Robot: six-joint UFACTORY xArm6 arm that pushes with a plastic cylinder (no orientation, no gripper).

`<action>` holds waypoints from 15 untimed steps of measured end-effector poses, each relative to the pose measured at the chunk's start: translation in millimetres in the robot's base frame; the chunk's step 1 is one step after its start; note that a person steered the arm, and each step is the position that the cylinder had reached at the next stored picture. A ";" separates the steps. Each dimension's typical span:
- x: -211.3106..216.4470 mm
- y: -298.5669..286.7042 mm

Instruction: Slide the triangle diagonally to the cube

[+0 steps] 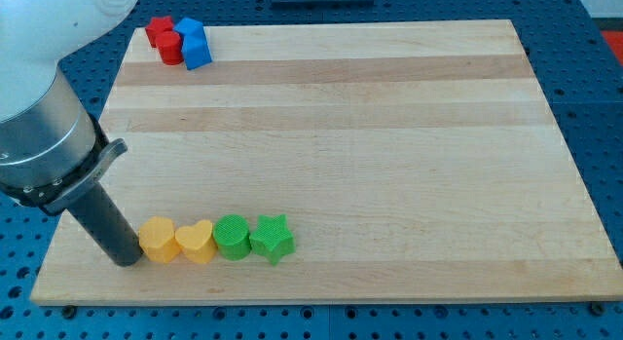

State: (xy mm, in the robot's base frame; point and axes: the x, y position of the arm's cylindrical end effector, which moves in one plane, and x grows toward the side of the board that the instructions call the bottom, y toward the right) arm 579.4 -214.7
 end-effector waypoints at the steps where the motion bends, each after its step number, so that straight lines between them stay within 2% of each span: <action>1: -2.1 -34.5; 3: -34.0 -21.4; 5: -31.7 5.7; 6: -39.6 -26.5; 7: -72.9 -90.0; 8: -90.2 -89.7; 9: -189.5 -89.8; 10: -234.2 -90.3; 11: -239.0 -90.3; 12: -322.5 -85.4; 13: -374.0 -89.7; 15: -388.2 -88.1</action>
State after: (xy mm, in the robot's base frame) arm 191.1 -302.8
